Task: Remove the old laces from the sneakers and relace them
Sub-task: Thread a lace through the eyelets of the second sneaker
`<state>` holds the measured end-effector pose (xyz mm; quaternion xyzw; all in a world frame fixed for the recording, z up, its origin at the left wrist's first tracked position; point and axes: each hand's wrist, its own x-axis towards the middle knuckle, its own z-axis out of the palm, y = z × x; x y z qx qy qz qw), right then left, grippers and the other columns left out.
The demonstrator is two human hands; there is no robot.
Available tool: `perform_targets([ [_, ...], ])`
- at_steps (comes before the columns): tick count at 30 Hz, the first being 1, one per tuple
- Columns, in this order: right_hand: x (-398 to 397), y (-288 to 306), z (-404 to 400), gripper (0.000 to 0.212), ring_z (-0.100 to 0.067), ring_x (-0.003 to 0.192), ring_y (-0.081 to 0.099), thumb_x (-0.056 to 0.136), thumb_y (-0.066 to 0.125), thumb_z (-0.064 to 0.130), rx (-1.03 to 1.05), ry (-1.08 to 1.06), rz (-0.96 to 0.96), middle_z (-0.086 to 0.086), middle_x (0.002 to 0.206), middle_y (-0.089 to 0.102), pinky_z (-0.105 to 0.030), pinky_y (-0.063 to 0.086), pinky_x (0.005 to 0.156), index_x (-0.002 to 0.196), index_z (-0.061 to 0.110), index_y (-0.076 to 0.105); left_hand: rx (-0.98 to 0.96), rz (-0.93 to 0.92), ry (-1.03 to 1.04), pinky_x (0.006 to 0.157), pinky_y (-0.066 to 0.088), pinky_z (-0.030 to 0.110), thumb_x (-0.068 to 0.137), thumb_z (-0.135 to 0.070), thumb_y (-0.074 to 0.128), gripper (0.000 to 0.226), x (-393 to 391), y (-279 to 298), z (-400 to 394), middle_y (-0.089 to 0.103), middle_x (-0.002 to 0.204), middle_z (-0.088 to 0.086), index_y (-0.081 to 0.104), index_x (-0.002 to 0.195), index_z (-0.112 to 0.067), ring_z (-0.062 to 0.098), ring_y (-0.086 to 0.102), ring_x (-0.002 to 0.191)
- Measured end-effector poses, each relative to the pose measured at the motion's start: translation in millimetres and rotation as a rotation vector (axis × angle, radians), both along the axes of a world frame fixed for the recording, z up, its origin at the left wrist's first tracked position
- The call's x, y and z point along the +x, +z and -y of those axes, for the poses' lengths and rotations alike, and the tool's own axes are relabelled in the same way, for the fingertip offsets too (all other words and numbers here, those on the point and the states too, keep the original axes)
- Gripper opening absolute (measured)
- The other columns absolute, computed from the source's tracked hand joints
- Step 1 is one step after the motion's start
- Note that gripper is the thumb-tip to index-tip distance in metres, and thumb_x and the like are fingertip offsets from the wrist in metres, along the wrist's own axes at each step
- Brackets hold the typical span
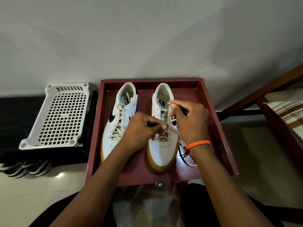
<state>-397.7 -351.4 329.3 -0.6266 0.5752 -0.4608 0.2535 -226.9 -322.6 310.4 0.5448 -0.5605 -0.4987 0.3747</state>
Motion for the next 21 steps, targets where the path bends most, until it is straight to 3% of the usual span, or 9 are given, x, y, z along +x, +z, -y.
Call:
perform_targets([
  [2,-3,-2,1,0.010,-0.008,0.062,0.071,0.096,0.073,0.014,0.026,0.000,-0.098,0.008,0.071,0.073,-0.041,0.061,0.063,0.093,0.016,0.082,-0.005,0.020,0.125,0.054,0.055,0.028,0.098,-0.011,0.076,0.010,8,2,1,0.080,0.075,0.002,0.086,0.097,-0.012,0.011,0.065,0.053],
  [5,-1,-7,-1,0.011,-0.015,0.064,0.071,0.099,0.069,0.018,0.074,0.004,-0.289,0.004,0.074,0.072,-0.041,0.060,0.061,0.091,0.021,0.075,-0.016,0.146,0.290,0.062,0.064,0.046,0.100,-0.017,0.073,0.014,13,-2,5,0.079,0.074,-0.005,0.085,0.094,-0.021,0.018,0.066,0.054],
  [8,6,-7,-6,0.011,-0.027,0.074,0.068,0.102,0.063,0.020,0.056,-0.011,-0.527,-0.003,0.082,0.071,-0.038,0.053,0.060,0.095,0.021,0.072,-0.043,0.309,0.332,0.072,0.065,0.041,0.098,-0.021,0.073,0.016,9,-7,4,0.077,0.074,-0.015,0.085,0.091,-0.029,0.010,0.070,0.061],
  [11,13,-5,-11,0.009,-0.025,0.098,0.060,0.094,0.069,0.020,-0.027,-0.014,-0.691,0.001,0.106,0.066,-0.038,0.052,0.069,0.092,0.019,0.078,-0.083,0.467,0.336,0.075,0.062,0.037,0.095,-0.028,0.073,0.013,4,-7,0,0.079,0.085,-0.016,0.085,0.095,-0.033,0.008,0.072,0.075],
  [15,19,-14,-11,0.007,-0.028,0.126,0.052,0.082,0.074,0.015,-0.064,0.048,-0.774,-0.001,0.146,0.055,-0.045,0.051,0.086,0.077,0.015,0.077,-0.101,0.566,0.330,0.071,0.060,0.036,0.094,-0.031,0.072,0.014,0,-7,-2,0.079,0.086,-0.011,0.085,0.097,-0.036,0.014,0.073,0.078],
  [21,25,-20,-12,0.002,-0.032,0.138,0.048,0.074,0.075,0.011,-0.013,0.059,-0.807,-0.006,0.152,0.053,-0.050,0.050,0.089,0.074,0.013,0.074,-0.096,0.611,0.321,0.068,0.058,0.034,0.095,-0.030,0.071,0.016,-2,-5,-4,0.080,0.085,-0.007,0.086,0.098,-0.035,0.018,0.073,0.080],
])
